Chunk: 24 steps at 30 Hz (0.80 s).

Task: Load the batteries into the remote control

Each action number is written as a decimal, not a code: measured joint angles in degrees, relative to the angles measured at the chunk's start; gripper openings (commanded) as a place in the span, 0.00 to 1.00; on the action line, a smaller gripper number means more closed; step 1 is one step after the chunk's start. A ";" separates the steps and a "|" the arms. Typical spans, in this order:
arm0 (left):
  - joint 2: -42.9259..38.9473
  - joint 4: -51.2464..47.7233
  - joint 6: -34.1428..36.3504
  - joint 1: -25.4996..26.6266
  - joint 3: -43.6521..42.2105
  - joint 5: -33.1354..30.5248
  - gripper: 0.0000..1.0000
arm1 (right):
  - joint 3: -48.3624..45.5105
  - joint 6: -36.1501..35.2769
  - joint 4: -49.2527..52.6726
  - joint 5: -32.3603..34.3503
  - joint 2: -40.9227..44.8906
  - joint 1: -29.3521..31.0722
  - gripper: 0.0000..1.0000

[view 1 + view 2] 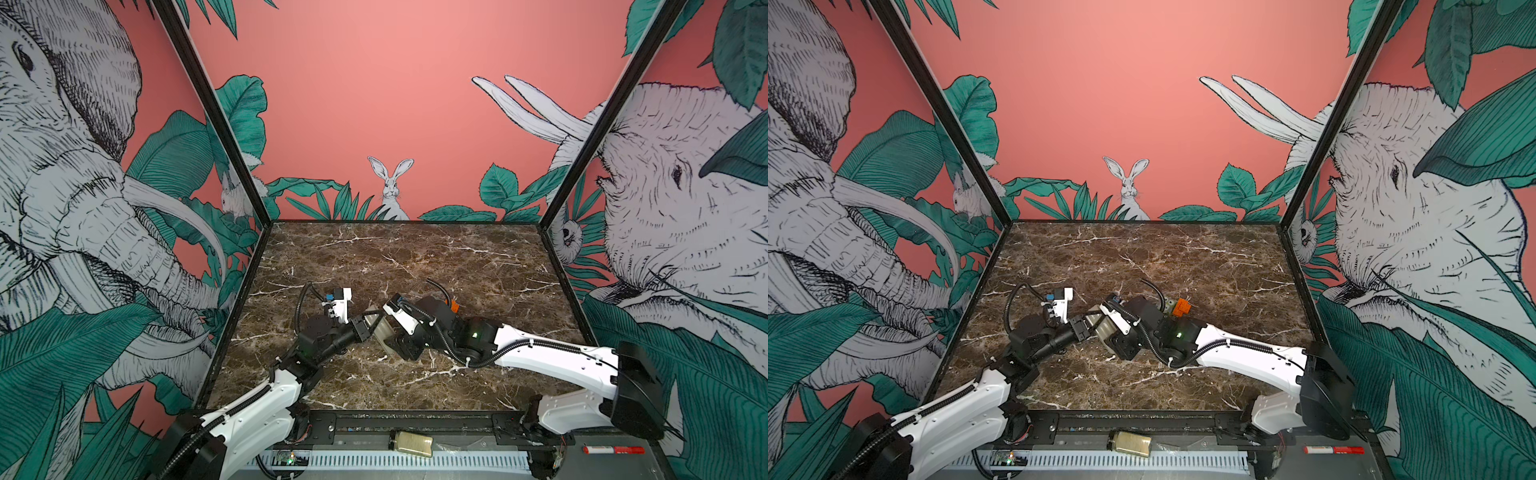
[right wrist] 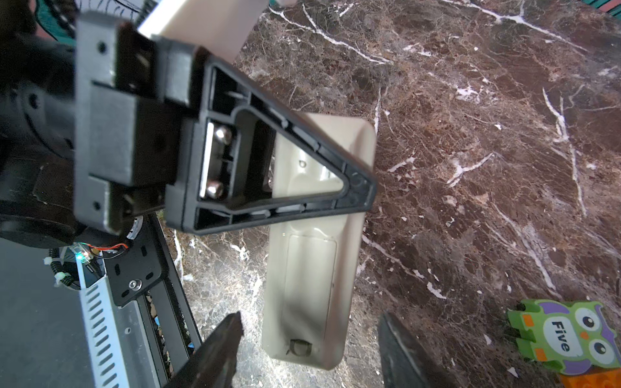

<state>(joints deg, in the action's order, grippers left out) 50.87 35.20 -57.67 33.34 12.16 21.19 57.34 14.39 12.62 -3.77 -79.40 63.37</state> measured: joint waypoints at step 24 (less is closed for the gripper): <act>-0.59 0.85 -4.26 0.00 0.00 -1.97 0.00 | 0.00 0.83 -1.64 1.36 -4.87 0.00 0.63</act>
<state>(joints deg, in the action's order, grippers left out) 50.28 36.05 -61.93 33.34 12.16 19.22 57.34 15.22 10.98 -2.42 -84.27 63.37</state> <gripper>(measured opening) 0.244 0.639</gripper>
